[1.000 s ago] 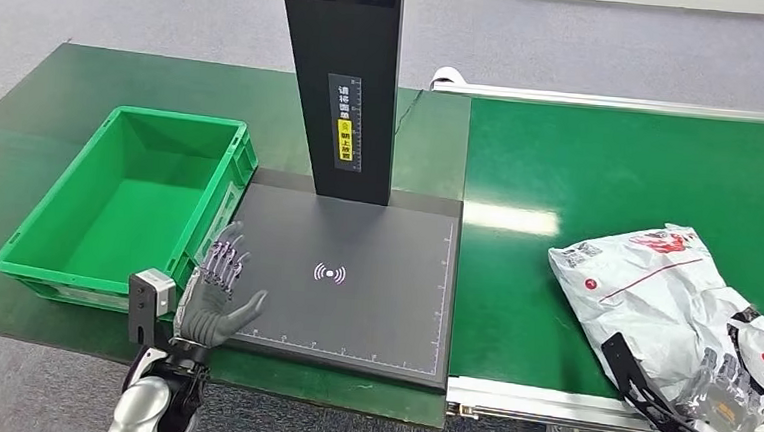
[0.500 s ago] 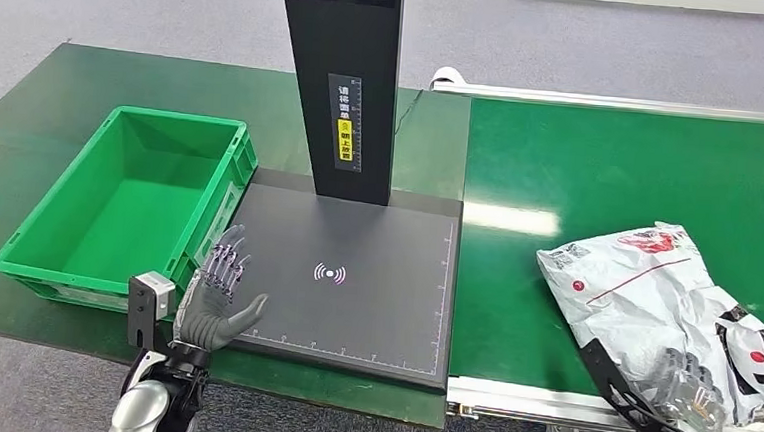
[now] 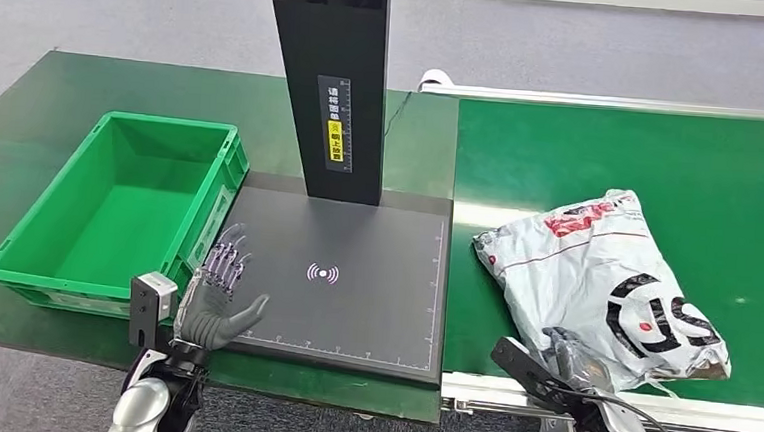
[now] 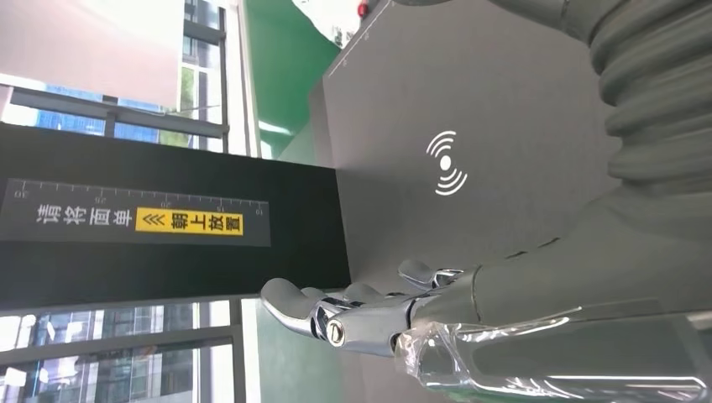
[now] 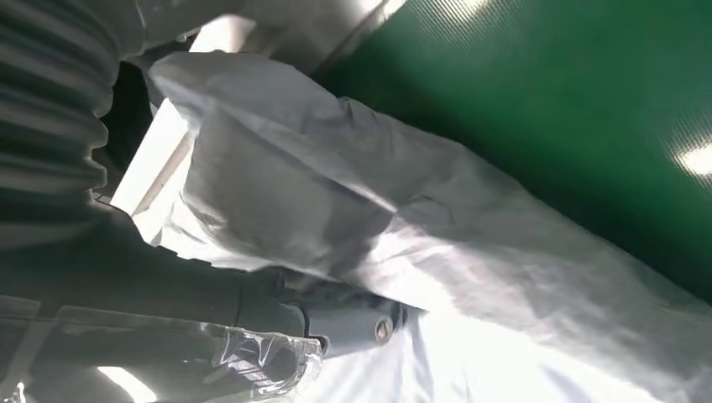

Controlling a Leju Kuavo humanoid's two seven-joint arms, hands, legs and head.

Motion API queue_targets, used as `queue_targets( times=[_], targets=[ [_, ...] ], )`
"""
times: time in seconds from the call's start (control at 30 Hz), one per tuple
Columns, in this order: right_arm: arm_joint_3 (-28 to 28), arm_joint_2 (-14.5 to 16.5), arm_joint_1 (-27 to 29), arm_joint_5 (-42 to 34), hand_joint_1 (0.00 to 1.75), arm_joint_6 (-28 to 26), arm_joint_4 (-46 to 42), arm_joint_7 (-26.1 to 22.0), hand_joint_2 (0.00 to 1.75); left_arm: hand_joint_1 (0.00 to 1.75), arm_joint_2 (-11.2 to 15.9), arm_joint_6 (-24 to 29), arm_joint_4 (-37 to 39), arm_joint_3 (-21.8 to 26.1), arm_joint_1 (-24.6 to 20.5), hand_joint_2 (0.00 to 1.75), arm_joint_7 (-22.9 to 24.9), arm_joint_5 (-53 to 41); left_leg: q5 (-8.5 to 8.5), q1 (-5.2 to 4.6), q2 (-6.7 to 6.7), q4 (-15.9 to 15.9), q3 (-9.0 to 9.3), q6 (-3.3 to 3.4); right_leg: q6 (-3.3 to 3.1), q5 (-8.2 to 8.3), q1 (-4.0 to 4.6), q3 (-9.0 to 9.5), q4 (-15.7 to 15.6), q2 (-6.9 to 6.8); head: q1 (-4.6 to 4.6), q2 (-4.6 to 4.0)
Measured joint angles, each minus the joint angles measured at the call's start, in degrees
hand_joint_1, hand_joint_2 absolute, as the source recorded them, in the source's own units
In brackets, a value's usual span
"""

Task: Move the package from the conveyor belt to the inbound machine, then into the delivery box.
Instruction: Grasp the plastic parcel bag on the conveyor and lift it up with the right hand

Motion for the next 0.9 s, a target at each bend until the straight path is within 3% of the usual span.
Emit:
queue_targets(
  times=[0.43,0.57,0.7,0.9],
  targets=[
    [4.06,-0.81,-0.42,-2.85,1.75,-3.51,1.23,0.27,1.75,0.0,0.11,0.15,-1.25,0.4,1.72,1.75,0.0,-0.02,0.12,0.04,0.49,-0.01,0.2,0.1,-0.17,0.42,0.04,0.08,-0.02,0.46,-0.01,0.0],
    [3.98,-0.38,-0.57,-4.89,1.75,-6.87,1.17,-0.42,1.75,0.0,0.05,0.26,-1.96,0.72,2.12,1.75,0.0,-0.02,0.25,0.05,0.5,-0.01,0.1,-0.02,-0.17,0.47,0.03,-0.03,-0.01,0.46,-0.03,0.0],
    [2.94,1.32,-2.58,-9.65,1.75,-12.62,0.03,-3.05,1.75,0.0,-0.03,0.87,-2.55,0.85,2.42,1.75,-0.04,0.13,0.5,0.03,0.03,0.01,-0.07,-0.03,-0.13,0.48,0.04,-0.15,-0.01,0.18,-0.09,0.0],
    [-0.58,4.74,-3.56,-19.43,1.75,-19.35,-6.95,-10.6,1.75,0.0,-0.32,1.46,-2.93,1.03,2.84,1.75,-0.28,0.21,0.64,0.04,-0.55,0.02,-0.53,-0.01,-0.06,0.41,0.08,-0.48,0.01,-0.35,-0.09,0.0]
  ],
)
